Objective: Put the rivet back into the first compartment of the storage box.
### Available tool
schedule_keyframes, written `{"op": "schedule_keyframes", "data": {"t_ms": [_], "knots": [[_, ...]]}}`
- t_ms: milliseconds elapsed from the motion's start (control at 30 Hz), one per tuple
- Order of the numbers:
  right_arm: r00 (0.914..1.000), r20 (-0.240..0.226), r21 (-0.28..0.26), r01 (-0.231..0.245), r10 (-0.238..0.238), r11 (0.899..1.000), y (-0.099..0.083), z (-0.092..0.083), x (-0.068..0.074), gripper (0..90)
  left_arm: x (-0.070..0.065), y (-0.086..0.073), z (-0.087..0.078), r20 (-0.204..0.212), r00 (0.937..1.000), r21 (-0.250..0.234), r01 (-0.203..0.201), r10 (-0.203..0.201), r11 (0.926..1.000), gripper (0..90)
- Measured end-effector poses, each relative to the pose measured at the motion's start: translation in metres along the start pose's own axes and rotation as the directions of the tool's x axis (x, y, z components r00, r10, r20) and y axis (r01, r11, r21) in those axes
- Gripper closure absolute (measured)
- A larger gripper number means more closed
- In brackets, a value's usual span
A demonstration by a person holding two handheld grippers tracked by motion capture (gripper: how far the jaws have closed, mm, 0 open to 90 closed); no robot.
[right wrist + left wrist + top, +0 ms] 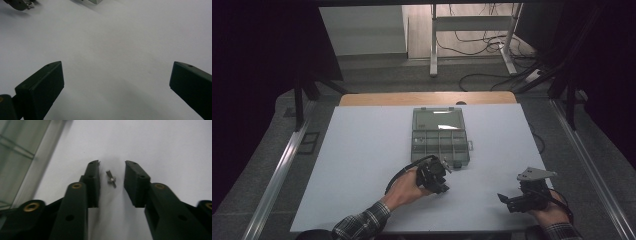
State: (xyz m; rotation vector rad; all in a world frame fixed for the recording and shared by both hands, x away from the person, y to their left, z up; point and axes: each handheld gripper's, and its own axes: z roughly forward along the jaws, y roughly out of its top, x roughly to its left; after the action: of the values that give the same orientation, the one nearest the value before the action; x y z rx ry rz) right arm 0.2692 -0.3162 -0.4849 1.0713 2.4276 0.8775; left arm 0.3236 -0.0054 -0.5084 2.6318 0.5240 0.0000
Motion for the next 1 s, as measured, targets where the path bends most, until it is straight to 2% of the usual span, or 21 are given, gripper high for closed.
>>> {"op": "schedule_keyframes", "data": {"t_ms": [33,67,200,433,833,1000], "knots": [[1.0000,0.000,0.000,0.000,0.000,1.000,0.000,0.000,0.000,0.0,-0.001,0.000,0.000,-0.013,0.9999,0.004,-0.008,0.008,1.0000,71.1],[1.0000,0.000,0.000,0.002,-0.002,1.000,0.000,0.000,0.000,0.0,-0.002,0.000,0.000,-0.014,0.9998,0.010,-0.012,0.012,0.9999,77.9],[1.0000,-0.001,0.001,0.003,-0.003,1.000,0.000,0.000,0.000,0.0,-0.003,0.000,-0.001,-0.013,0.9999,0.015,-0.011,0.011,0.9998,82.2],[1.0000,-0.001,0.001,0.003,-0.003,1.000,0.000,0.000,0.000,0.0,0.001,-0.001,-0.006,0.010,0.9999,0.007,0.011,-0.011,0.9999,82.7],[1.0000,0.001,-0.003,0.002,-0.002,1.000,0.000,-0.001,0.000,0.0,0.012,0.000,-0.039,0.006,0.9992,-0.038,0.039,-0.039,0.9985,82.7],[1.0000,0.001,-0.003,0.000,0.000,1.000,0.000,-0.001,0.000,0.0,0.019,-0.001,-0.051,0.000,0.9986,-0.040,0.053,-0.053,0.9978,82.6]]}}
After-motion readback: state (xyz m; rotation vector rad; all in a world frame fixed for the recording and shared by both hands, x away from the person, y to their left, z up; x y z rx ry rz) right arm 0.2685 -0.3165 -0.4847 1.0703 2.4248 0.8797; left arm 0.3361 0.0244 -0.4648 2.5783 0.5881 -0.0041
